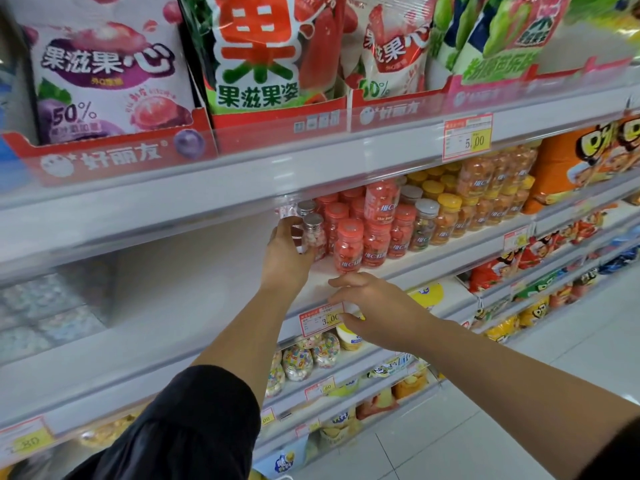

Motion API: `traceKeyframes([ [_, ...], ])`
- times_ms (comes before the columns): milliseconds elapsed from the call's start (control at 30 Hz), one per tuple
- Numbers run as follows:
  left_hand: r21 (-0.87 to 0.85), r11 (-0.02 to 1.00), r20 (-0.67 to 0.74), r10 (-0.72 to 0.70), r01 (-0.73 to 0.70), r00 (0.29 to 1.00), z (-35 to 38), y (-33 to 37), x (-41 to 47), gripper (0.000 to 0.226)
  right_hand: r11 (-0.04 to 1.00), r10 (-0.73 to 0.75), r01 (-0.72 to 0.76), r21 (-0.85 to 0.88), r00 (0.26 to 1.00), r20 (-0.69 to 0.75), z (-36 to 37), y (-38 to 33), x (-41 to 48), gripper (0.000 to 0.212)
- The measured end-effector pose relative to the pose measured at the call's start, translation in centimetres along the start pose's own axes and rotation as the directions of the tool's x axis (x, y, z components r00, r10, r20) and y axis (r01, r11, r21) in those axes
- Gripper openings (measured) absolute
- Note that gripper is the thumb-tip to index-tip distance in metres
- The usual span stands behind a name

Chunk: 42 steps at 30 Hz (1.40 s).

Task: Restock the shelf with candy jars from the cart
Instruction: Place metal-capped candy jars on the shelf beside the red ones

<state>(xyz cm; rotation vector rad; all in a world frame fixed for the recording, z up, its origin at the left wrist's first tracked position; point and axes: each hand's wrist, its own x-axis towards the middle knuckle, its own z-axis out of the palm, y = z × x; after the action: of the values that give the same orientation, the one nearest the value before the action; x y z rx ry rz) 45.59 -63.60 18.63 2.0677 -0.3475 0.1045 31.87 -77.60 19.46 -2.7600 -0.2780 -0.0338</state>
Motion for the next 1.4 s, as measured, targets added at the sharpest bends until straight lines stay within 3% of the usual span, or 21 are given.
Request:
traceKeyframes([
  [133, -0.027, 1.0, -0.025, -0.001, 0.0, 1.0, -1.7, 0.7, -2.2, 0.055, 0.999, -0.036, 0.037, 0.006, 0.995, -0.095, 0.7, -0.1, -0.8, 0.031],
  [233, -0.046, 0.997, -0.035, 0.054, -0.055, 0.998, -4.8, 0.7, -7.2, 0.039, 0.986, -0.134, 0.152, 0.064, 0.964, -0.232, 3.4, -0.9, -2.7, 0.025],
  [300, -0.024, 0.997, -0.004, 0.074, -0.074, 0.997, -6.9, -0.5, -11.4, 0.031, 0.975, -0.151, 0.182, 0.128, 0.963, -0.224, 6.7, -1.7, -4.4, 0.024],
  [433, -0.004, 1.0, 0.041, -0.018, 0.018, 0.999, -9.7, -5.3, -19.0, 0.025, 0.966, -0.02, 0.026, 0.256, 1.0, -0.024, 14.1, -4.0, -7.9, 0.021],
  [567, 0.092, 0.984, 0.165, -0.164, 0.15, 0.973, -10.3, -11.7, -24.6, 0.022, 0.953, 0.089, -0.143, 0.269, 0.975, 0.203, 20.1, -6.8, -10.8, 0.022],
  [800, 0.238, 0.899, 0.424, -0.436, 0.367, 0.794, -9.3, -24.2, -34.0, 0.025, 0.848, 0.329, -0.476, 0.233, 0.817, 0.473, 30.3, -8.8, -15.6, 0.025],
  [933, 0.339, 0.839, 0.489, -0.544, 0.425, 0.682, -7.1, -30.0, -38.1, 0.026, 0.827, 0.364, -0.532, 0.18, 0.752, 0.55, 35.5, -8.6, -17.7, 0.03],
  [1067, 0.444, 0.811, 0.565, -0.583, 0.381, 0.584, -4.1, -35.4, -40.6, 0.038, 0.911, 0.32, -0.412, 0.019, 0.735, 0.598, 41.0, -8.0, -17.7, 0.037],
  [1167, 0.572, 0.805, 0.629, -0.554, 0.158, 0.546, -0.7, -39.2, -42.0, 0.051, 0.977, 0.2, -0.098, -0.191, 0.739, 0.643, 45.5, -7.4, -16.6, 0.046],
  [1267, 0.606, 0.794, 0.69, -0.495, -0.047, 0.528, 2.4, -41.5, -43.2, 0.064, 0.895, 0.108, 0.205, -0.396, 0.762, 0.639, 49.3, -6.6, -15.5, 0.047],
  [1400, 0.638, 0.702, 0.693, -0.346, -0.315, 0.632, 5.0, -44.0, -44.4, 0.084, 0.763, 0.168, 0.297, -0.574, 0.766, 0.62, 52.4, -6.3, -15.0, 0.055],
])
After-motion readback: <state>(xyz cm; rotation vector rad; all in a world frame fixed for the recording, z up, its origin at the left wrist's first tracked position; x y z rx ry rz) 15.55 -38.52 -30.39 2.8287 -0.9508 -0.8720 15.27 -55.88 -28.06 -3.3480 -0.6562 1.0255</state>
